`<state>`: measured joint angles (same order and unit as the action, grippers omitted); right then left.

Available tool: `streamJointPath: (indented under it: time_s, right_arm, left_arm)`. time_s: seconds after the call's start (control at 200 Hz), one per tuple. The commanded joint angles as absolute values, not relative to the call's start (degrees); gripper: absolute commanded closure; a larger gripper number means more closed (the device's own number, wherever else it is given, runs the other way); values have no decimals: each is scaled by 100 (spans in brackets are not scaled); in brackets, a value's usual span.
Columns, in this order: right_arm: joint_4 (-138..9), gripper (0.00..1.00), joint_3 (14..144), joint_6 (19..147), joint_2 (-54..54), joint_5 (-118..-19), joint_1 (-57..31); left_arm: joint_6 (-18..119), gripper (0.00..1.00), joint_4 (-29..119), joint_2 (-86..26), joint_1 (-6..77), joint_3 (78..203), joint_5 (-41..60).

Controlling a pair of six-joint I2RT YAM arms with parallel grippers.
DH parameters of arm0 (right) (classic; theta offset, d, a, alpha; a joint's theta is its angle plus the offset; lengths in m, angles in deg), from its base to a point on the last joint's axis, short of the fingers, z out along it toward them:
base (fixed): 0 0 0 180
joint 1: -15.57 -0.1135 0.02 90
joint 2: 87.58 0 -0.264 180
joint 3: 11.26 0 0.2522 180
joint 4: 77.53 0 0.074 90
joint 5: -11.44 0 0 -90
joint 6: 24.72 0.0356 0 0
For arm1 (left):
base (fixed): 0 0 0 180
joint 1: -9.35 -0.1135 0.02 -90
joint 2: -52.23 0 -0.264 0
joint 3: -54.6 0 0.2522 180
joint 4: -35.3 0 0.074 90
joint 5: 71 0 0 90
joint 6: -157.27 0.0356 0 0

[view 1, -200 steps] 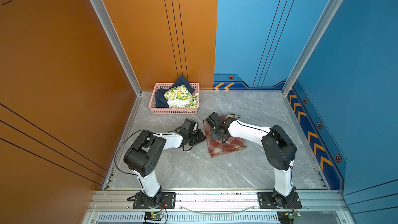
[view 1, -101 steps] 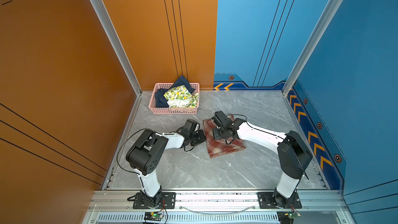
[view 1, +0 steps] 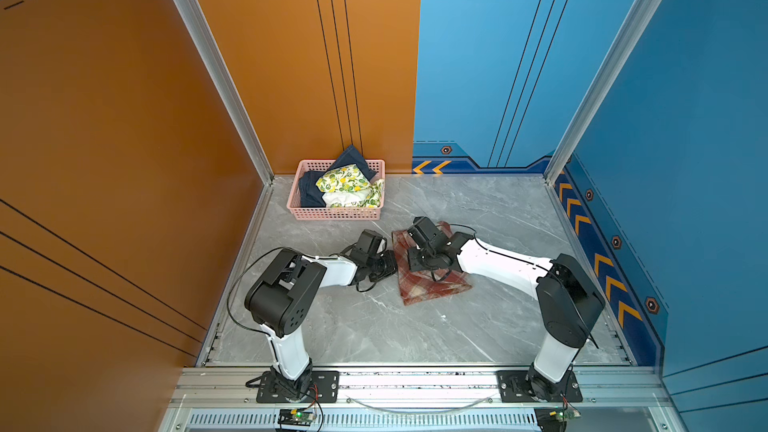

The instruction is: Fold and stack the skirts

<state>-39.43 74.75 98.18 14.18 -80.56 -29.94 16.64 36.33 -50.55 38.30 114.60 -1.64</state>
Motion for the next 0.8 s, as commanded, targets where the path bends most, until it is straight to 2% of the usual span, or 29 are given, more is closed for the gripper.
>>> streamJointPath:
  time_s: [0.0, 0.551, 0.606, 0.716, 0.791]
  right_arm:
    - [-4188, 100, 7464, 10009, 1276, -7870, -3116]
    - [-4642, 100, 7239, 10333, 1699, -7651, -3224]
    - [-4634, 91, 7228, 10324, 1666, -7660, -3224]
    - [-4620, 58, 7221, 10296, 1570, -7727, -3206]
    - [-4537, 46, 7248, 10268, 1526, -7839, -3202]
  left_arm:
    - [1691, 100, 4221, -5341, 3928, 11350, -31]
    - [1708, 100, 4252, -5173, 3824, 11158, 0]
    - [1706, 100, 4322, -5079, 3745, 11103, 10]
    - [1708, 100, 4446, -4814, 3574, 10967, 53]
    - [1727, 99, 4527, -4641, 3487, 10909, 64]
